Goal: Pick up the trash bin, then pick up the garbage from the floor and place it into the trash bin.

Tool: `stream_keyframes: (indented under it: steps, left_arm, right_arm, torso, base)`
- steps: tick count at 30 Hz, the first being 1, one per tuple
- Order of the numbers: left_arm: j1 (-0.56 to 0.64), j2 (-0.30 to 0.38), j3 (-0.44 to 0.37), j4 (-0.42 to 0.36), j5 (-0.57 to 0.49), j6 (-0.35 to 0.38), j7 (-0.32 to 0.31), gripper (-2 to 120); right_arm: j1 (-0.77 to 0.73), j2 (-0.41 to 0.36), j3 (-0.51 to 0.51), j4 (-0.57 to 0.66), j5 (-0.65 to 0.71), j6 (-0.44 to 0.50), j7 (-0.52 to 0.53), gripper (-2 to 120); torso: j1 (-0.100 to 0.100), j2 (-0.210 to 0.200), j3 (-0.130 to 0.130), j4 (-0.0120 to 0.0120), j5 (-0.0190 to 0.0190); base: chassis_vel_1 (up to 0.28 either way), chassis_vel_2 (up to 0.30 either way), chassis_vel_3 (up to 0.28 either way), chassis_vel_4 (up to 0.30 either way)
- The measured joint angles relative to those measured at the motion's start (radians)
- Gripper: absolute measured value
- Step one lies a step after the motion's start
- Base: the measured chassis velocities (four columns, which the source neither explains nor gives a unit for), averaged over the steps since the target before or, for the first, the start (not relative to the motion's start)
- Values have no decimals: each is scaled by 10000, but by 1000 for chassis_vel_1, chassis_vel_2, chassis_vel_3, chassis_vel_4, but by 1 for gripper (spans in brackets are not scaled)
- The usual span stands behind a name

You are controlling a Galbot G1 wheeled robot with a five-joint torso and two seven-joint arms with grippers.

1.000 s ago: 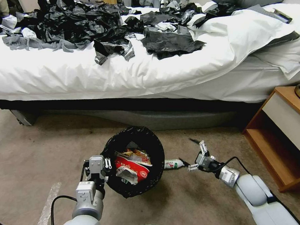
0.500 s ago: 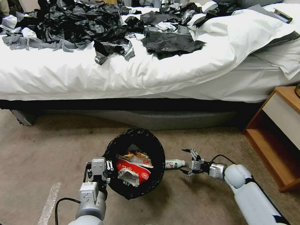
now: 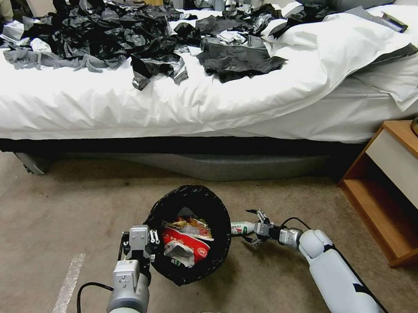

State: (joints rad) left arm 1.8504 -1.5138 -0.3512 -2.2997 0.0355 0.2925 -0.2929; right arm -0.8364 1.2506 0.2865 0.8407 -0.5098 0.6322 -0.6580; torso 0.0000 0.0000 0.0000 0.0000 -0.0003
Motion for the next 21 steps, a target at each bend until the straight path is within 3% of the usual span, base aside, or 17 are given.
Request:
stream_keyframes:
  steps: [11, 17, 19, 21]
  left_arm:
    - [122, -44, 31, -73, 107, -58, 2, 1]
    - [191, -74, 57, -73, 161, -105, 2, 1]
    - [228, -78, 79, -73, 196, -138, 3, 1]
    - [229, -78, 80, -73, 200, -142, 3, 1]
  right_arm:
    - [257, 284, -174, -697, -143, 17, 196, 100]
    - [368, 413, -193, -1110, -237, 17, 226, 89]
    - [494, 576, -174, -1510, -259, 17, 285, 78]
    - [525, 616, -159, -1631, -270, 16, 297, 75]
  torso:
    - [0, 0, 0, 0, 2]
    - [0, 0, 0, 0, 2]
    - [0, 0, 0, 1, 3]
    - [1, 0, 0, 1, 3]
  base:
    - [0, 0, 0, 0]
    - [0, 0, 0, 0]
    - [0, 0, 0, 0]
    - [0, 0, 0, 0]
